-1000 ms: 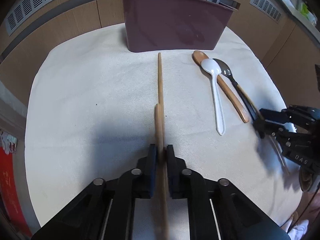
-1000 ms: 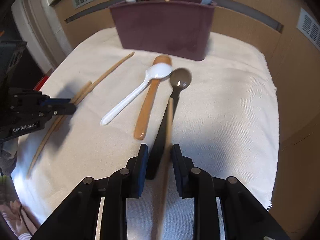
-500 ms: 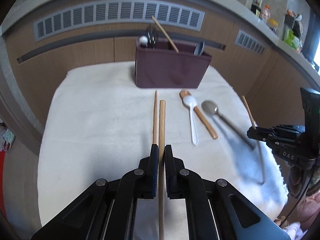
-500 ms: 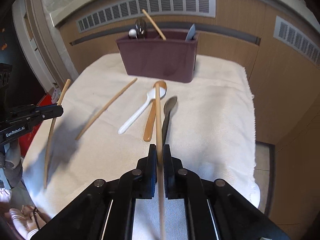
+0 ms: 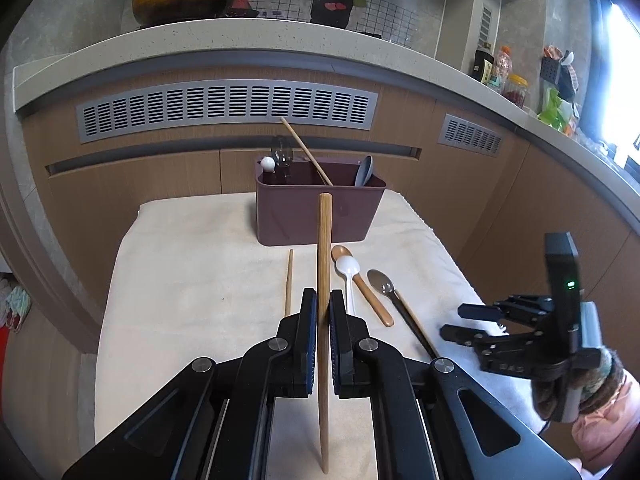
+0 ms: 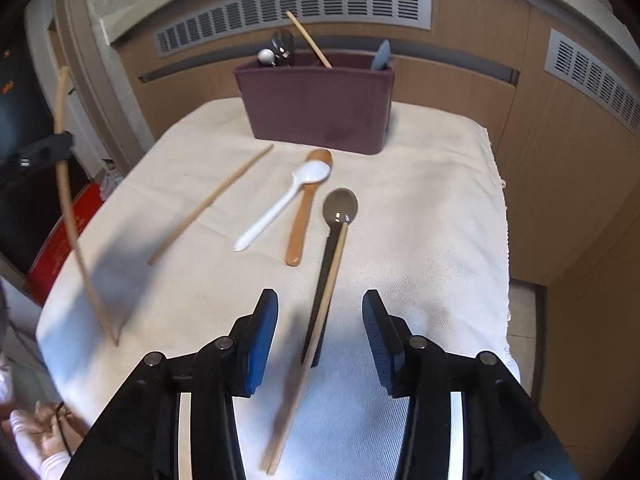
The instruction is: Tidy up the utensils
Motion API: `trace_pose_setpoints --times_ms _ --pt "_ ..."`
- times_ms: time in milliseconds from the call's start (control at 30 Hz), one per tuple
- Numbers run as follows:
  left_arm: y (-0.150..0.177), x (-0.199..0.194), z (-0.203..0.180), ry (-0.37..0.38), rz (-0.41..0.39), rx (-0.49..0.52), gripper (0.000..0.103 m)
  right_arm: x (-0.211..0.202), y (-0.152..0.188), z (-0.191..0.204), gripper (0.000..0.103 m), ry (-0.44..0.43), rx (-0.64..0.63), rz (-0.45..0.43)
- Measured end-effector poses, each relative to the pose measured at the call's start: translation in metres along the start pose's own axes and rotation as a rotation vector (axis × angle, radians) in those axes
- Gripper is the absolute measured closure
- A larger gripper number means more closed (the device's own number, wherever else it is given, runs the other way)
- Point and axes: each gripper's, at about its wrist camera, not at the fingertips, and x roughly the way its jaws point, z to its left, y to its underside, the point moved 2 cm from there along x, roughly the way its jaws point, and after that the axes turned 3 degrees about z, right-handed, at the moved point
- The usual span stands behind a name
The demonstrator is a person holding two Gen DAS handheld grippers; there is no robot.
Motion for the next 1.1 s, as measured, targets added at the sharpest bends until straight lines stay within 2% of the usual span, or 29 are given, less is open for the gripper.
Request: trace_pose_setpoints --times_ms 233,267,333,367,767,933,1100 --pt "0.000 0.003 0.002 0.019 -0.001 -0.010 0.097 0.053 -0.014 -0.004 0.074 0.013 0.068 0.076" --pt "0.000 0.003 0.002 0.022 0.000 -0.009 0.097 0.057 -0.015 -0.003 0.077 0.021 0.064 0.079" --pt "0.001 0.003 0.003 0.024 0.000 -0.012 0.097 0.055 -0.015 0.000 0.091 0.041 0.045 0.071" --pt "0.001 0.002 0.004 0.024 0.001 -0.012 0.097 0.051 -0.015 0.000 0.091 0.025 0.052 0.071" --pt "0.000 -0.007 0.004 0.033 -0.017 -0.025 0.097 -0.033 -0.015 0.008 0.092 -0.014 0.017 -0.101" --pt "-0.005 -0.017 -0.001 0.031 -0.041 -0.017 0.097 -0.069 -0.021 0.014 0.092 -0.010 0.002 -0.254" --pt "-0.015 -0.028 -0.008 0.034 -0.076 -0.011 0.097 -0.093 -0.032 0.027 0.092 0.005 -0.025 -0.359"
